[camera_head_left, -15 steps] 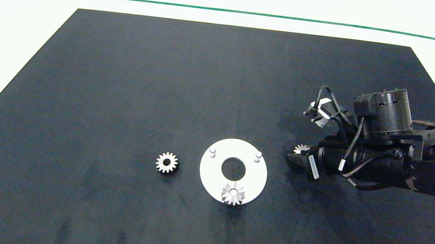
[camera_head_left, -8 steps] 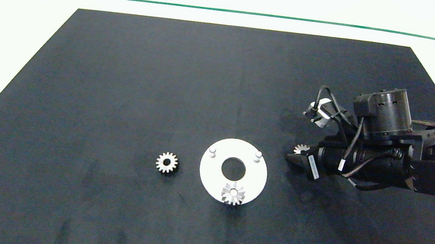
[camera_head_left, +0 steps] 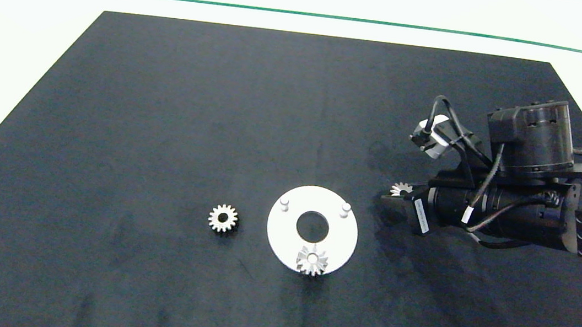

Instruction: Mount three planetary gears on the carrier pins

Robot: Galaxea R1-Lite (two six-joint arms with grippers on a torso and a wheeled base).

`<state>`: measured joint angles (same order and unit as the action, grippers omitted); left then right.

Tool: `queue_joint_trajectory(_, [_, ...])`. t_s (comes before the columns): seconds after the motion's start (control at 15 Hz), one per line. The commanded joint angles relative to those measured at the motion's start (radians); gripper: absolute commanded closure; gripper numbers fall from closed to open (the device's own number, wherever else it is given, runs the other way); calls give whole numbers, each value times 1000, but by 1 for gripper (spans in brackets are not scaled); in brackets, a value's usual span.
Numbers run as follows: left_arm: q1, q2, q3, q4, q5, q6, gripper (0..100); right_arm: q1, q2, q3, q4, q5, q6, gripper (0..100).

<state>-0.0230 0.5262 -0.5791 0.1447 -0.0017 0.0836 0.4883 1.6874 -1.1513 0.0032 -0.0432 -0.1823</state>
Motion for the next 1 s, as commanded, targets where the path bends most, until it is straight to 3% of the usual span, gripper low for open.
queue_joint_trajectory(0.07, [0,0,1,1,0,1,0,56,-35,-2,0,-10,-3,99])
queue_joint_trajectory(0.2, [0,0,-1,1,0,1,0,107,-23,-15,0,-52,-8,99])
queue_joint_trajectory(0.47, [2,-2,-2,1,0,-1,0,174,24,-65,3,-104,-12,99])
queue_joint_trajectory(0.67, [2,-2,-5,1,0,-1,0,199,57,-65,1,-126,-12,99])
queue_joint_trajectory(1.0, [2,-2,-10,7,0,1,0,200,90,-84,-3,-126,-12,99])
